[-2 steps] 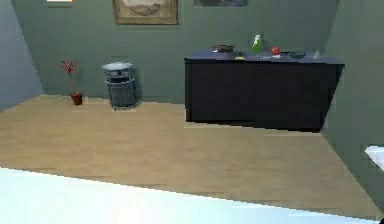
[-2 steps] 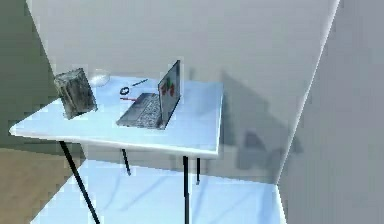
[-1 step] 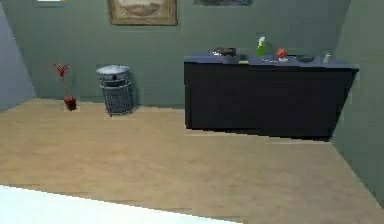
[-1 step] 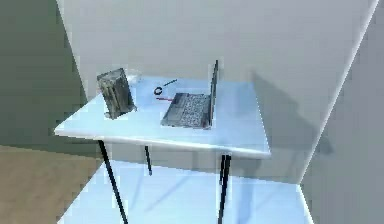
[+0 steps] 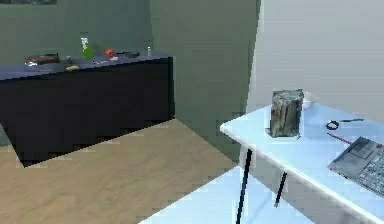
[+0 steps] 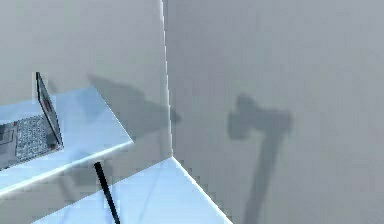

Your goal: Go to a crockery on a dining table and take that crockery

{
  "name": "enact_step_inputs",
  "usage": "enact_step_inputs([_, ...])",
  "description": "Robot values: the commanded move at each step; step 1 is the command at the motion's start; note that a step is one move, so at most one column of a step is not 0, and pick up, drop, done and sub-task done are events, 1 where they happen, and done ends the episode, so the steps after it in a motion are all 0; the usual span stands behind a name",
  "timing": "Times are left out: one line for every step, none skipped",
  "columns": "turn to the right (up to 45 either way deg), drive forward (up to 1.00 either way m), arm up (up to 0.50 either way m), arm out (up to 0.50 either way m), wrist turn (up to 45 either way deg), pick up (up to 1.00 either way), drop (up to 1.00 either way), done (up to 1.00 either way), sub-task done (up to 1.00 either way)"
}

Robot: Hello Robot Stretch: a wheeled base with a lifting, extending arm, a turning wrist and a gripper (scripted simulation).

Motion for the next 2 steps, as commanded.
enact_step_inputs([18.0,0.0,0.0,0.0,0.0,0.0,0.0,0.0,0.0])
enact_step_inputs([0.0,0.1,0.0,0.0,0.0,0.0,0.0,0.0,0.0])
